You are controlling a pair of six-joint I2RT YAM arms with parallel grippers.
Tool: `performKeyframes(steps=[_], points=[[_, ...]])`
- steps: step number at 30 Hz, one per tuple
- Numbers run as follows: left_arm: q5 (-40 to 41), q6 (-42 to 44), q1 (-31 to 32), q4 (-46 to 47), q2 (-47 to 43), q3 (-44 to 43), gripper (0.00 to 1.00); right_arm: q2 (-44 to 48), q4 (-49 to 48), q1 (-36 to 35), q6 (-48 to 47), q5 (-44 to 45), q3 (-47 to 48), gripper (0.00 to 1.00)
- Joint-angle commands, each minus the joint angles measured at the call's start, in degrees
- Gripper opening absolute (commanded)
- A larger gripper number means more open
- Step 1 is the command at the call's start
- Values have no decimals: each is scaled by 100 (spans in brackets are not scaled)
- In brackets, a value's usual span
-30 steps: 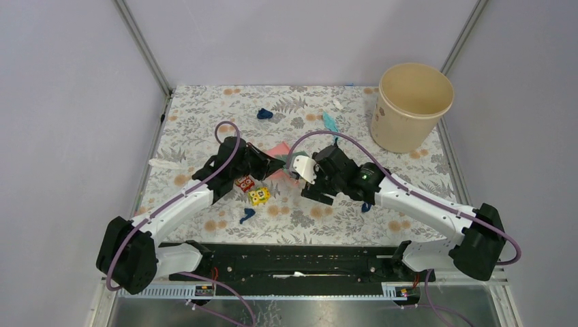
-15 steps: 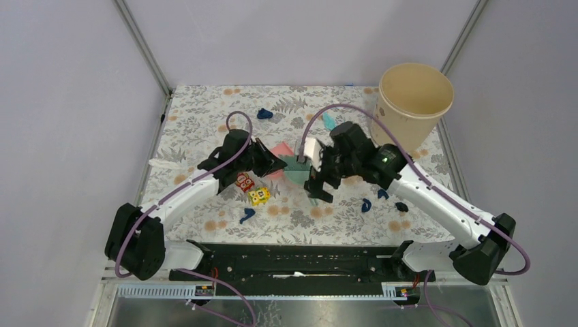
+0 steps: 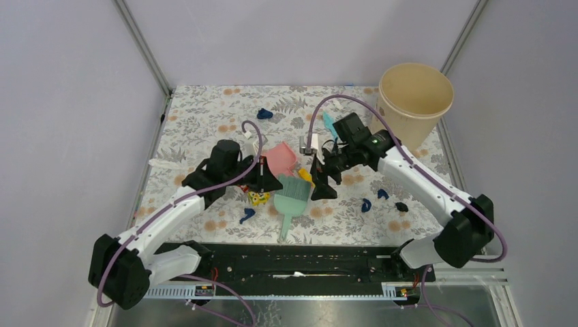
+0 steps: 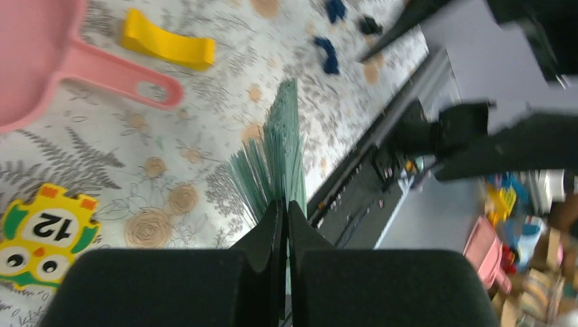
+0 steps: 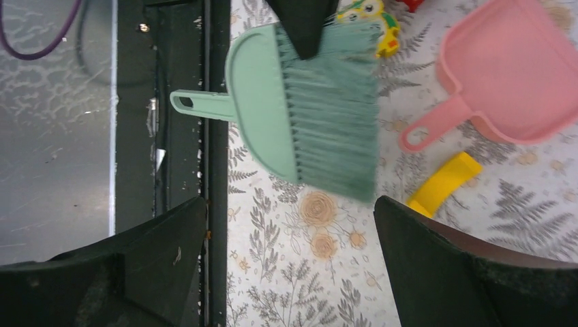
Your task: Sweep away the paper scraps from the table
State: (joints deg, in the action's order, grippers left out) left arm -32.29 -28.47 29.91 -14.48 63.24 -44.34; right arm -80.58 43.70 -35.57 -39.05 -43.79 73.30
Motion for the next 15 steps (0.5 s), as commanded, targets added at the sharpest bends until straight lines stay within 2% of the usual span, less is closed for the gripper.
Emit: performKeyframes(steps=[1, 5, 9, 11, 13, 15], points=[[-1230, 994, 203, 373, -548, 245, 0, -454, 69, 6, -184, -964, 277, 100], [-1433, 974, 383, 842, -859, 413, 0, -946, 267, -119, -124, -1575, 418, 100], [-1450, 872, 384, 1157, -900, 441, 0, -1270, 558, -638, -276, -1502, 372, 99], [-1418, 877, 379, 1180, -836, 400, 0, -1355, 611, -876, -284, -1486, 348, 96], [-1361, 891, 384, 1178, -777, 370, 0, -1419, 614, -983, -224, -1585, 369, 85], [-1280, 896, 384, 1205, -788, 377, 0, -1494, 621, -978, -82, -1702, 479, 67]])
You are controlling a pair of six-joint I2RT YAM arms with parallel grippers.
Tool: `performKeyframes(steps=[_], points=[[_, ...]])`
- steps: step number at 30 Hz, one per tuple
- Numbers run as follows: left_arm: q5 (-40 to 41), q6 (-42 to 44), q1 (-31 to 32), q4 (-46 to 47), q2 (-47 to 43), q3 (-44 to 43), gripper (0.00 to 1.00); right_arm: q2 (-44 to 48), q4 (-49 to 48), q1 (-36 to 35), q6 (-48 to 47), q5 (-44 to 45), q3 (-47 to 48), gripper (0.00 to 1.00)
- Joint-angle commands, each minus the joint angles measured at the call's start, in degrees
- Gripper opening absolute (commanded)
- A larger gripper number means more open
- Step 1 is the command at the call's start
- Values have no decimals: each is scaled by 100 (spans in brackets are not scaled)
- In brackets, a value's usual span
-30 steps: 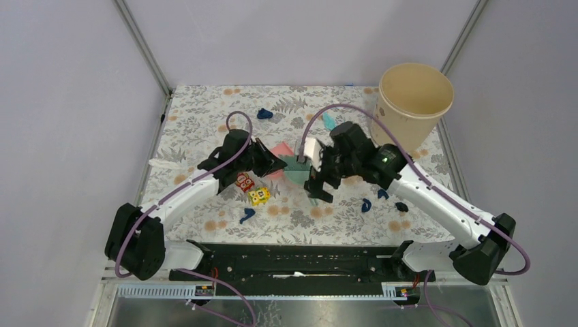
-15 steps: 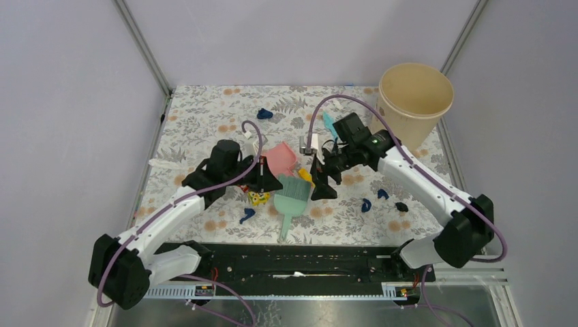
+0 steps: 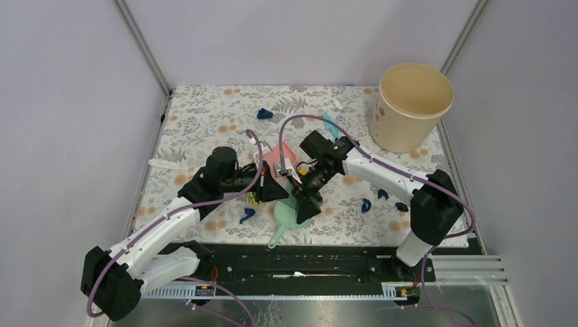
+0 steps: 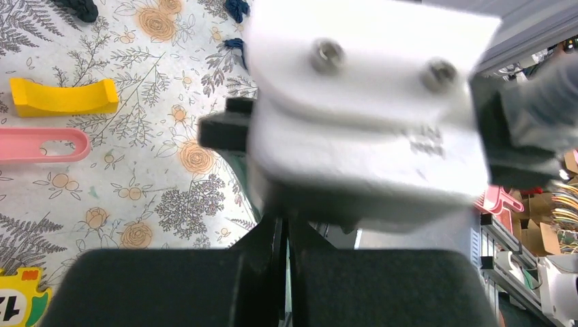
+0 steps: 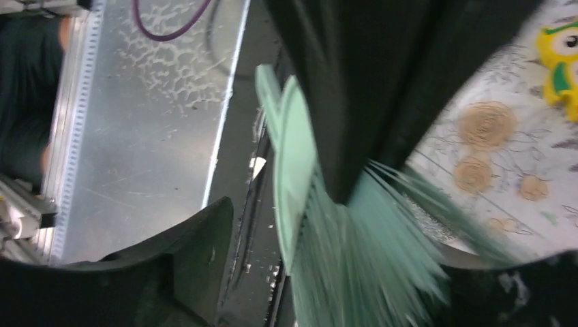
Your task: Sweep away the paper scraps from the table
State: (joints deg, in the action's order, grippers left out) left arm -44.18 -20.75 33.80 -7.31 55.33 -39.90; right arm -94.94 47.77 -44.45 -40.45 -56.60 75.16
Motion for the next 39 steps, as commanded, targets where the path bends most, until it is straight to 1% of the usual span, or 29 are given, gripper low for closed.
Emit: performKeyframes(steps=[1, 5, 6, 7, 8, 9, 10, 11, 13, 15, 17, 18, 19, 22, 25, 29, 31, 32, 34, 39], points=[[-1, 124, -5, 513, -33, -50, 0, -79, 223, -83, 115, -444, 336, 57], [374, 130, -9, 586, -314, 20, 0, -86, 216, 23, 261, -609, 394, 11], [470, 140, -6, 604, -405, 36, 0, -91, 215, 60, 298, -658, 401, 5], [551, 148, -11, 617, -485, 47, 0, -101, 218, 112, 347, -710, 410, 3], [643, 150, -14, 613, -561, 50, 5, -111, 219, 178, 387, -789, 412, 2], [739, 150, -18, 603, -631, 48, 24, -118, 211, 259, 422, -871, 412, 0], [853, 146, -20, 577, -693, 50, 41, -120, 214, 338, 456, -951, 419, 0], [1010, 138, -20, 525, -755, 51, 52, -115, 213, 436, 492, -1043, 421, 0], [1472, -3, -19, 478, -901, 101, 66, -74, 200, 696, 557, -1255, 436, 0], [1947, -220, -21, 499, -1080, 195, 74, -2, 167, 937, 673, -1576, 455, 0], [2221, -484, -15, 787, -1360, 439, 79, 103, -27, 1204, 989, -1932, 424, 0], [2274, -659, -20, 1071, -1618, 651, 81, 171, -264, 1331, 1262, -2100, 377, 0], [2284, -995, -15, 1440, -1815, 894, 82, 245, -737, 1444, 1843, -2207, 267, 0], [2300, -1740, -21, 2487, -2211, 1600, 84, 516, -2151, 1658, 3430, -2237, -141, 0], [2125, -2302, -19, 3211, -2283, 2068, 82, 780, -3186, 1725, 4505, -2086, -484, 0], [2017, -2576, -16, 3445, -2214, 2202, 77, 1032, -4515, 1859, 5641, -2113, -936, 0], [2003, -2572, -21, 3447, -2211, 2223, 72, 1101, -4946, 1938, 5950, -2139, -1044, 0], [2003, -2580, -15, 3470, -2216, 2238, 68, 1119, -5012, 1967, 5999, -2136, -1062, 0], [2014, -2631, -21, 3570, -2238, 2276, 61, 1156, -5030, 1990, 6002, -2100, -1100, 0], [2046, -2706, -20, 3730, -2281, 2329, 49, 1243, -5121, 2007, 5995, -1943, -1290, 0]])
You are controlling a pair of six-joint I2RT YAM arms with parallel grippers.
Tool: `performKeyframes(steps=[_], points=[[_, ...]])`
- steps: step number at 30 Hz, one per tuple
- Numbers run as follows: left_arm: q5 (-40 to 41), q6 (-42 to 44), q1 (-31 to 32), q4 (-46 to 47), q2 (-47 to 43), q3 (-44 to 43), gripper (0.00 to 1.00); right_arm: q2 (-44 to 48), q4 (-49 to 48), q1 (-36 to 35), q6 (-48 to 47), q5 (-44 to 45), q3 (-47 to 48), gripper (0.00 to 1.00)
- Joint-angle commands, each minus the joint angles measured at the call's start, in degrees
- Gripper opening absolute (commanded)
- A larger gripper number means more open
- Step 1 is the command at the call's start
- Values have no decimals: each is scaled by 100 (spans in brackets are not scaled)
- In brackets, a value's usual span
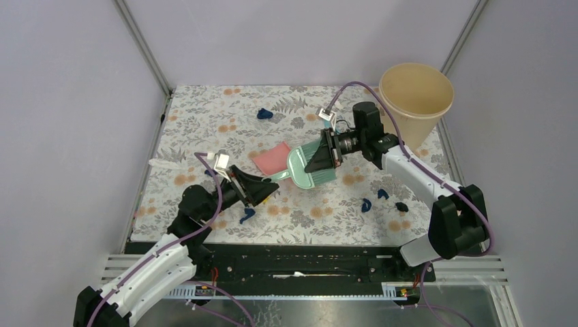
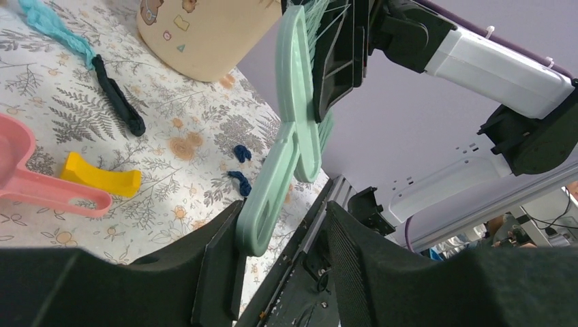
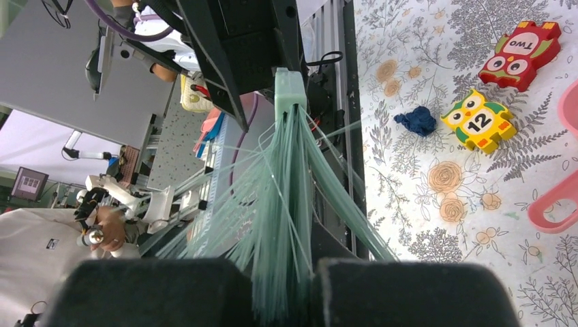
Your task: Sweep away the paper scraps from the table
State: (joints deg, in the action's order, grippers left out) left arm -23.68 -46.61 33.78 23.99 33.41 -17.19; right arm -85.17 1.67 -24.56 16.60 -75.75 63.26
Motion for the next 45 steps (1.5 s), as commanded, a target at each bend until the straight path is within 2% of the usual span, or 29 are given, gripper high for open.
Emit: performKeyframes(steps=[1, 6, 9, 11, 13, 15, 18, 21, 24, 27, 30, 35, 39, 42, 45], points=[[-5, -120, -14, 621, -81, 58, 45, 278, -524, 22, 289, 3, -138, 0], [3, -104, -20, 604, -32, 25, 31, 383, -529, 19, 192, 216, -282, 3], [54, -24, -13, 417, -12, -59, 16, 424, -504, 20, 119, 269, -343, 8], [77, 125, -18, 162, -10, -175, 3, 450, -336, 21, -68, 298, -343, 20], [137, 291, -19, -180, -23, -335, 0, 466, 86, 26, -404, 354, -288, 48], [134, 487, -12, -653, -20, -558, 0, 483, 763, 45, -1026, 522, -138, 68], [113, 1019, -14, -2024, 126, -1156, 0, 522, 2259, 90, -2643, 1043, 428, 77], [-268, 1566, -14, -3423, 322, -1747, 0, 503, 3527, 99, -4192, 1559, 1046, 80], [-787, 1899, -17, -4040, 357, -2009, 0, 468, 4317, 49, -5312, 1985, 1397, 83], [-1093, 2270, -12, -4546, 437, -2235, 0, 317, 4789, -216, -5887, 2522, 1600, 83], [-1402, 2422, -17, -4678, 536, -2274, 0, 189, 4994, -786, -6163, 3092, 1625, 83], [-1972, 2508, -6, -4479, 622, -2272, 0, 17, 5011, -1315, -6217, 2848, 1480, 83], [-2027, 2614, -16, -4427, 625, -2330, 0, -258, 5156, -1410, -6134, 2146, 1572, 74], [-2044, 2663, -16, -4412, 658, -2382, 0, -459, 5288, -1438, -6173, 2030, 1631, 65], [-2029, 2675, -17, -4347, 676, -2388, 0, -568, 5323, -1459, -6213, 1940, 1570, 50]])
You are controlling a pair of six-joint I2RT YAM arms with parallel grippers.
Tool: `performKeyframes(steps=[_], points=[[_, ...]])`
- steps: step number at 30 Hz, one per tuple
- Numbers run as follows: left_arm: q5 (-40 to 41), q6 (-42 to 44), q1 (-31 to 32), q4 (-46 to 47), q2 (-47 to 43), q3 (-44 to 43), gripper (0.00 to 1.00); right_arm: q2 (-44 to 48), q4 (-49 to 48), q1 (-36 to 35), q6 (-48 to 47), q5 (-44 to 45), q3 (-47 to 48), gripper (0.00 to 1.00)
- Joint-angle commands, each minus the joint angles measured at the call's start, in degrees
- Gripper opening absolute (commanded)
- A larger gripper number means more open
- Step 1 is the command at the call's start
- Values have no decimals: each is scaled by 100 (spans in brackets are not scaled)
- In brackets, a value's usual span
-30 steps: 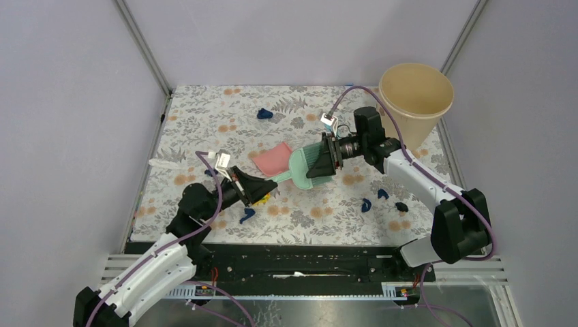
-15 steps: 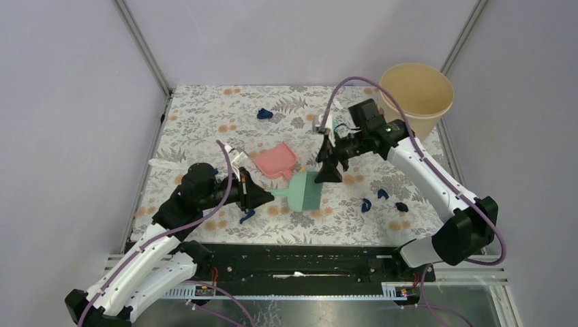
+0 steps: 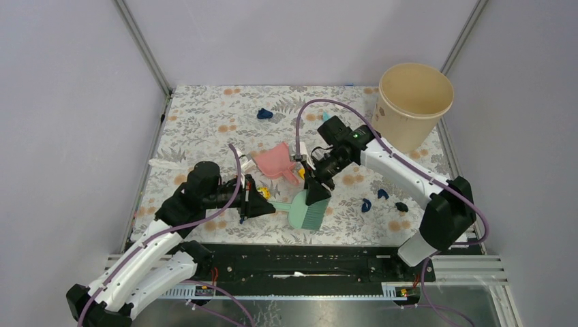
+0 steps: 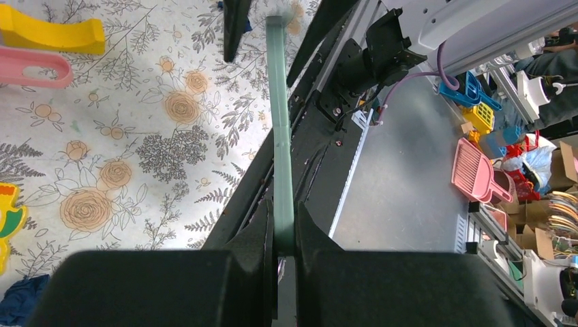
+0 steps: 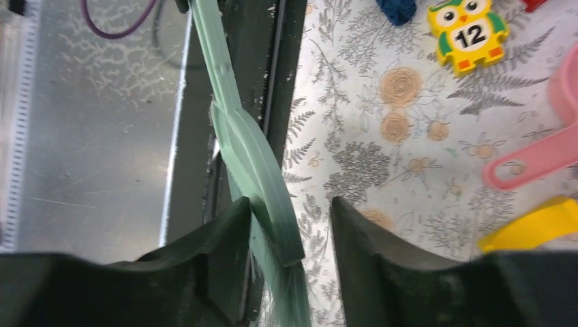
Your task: Sweep away the paper scraps from the table
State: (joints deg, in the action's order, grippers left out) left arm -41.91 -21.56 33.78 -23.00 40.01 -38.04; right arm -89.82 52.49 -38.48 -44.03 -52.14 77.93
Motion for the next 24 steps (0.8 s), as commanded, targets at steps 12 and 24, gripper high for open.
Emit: performKeyframes(steps=[12, 24], points=[[527, -763, -21, 1645, -402, 374, 43, -357, 348, -57, 71, -1209, -162, 0], [535, -1331, -18, 2124, -685, 869, 40, -509, 1, 138, 539, -1703, -141, 0]])
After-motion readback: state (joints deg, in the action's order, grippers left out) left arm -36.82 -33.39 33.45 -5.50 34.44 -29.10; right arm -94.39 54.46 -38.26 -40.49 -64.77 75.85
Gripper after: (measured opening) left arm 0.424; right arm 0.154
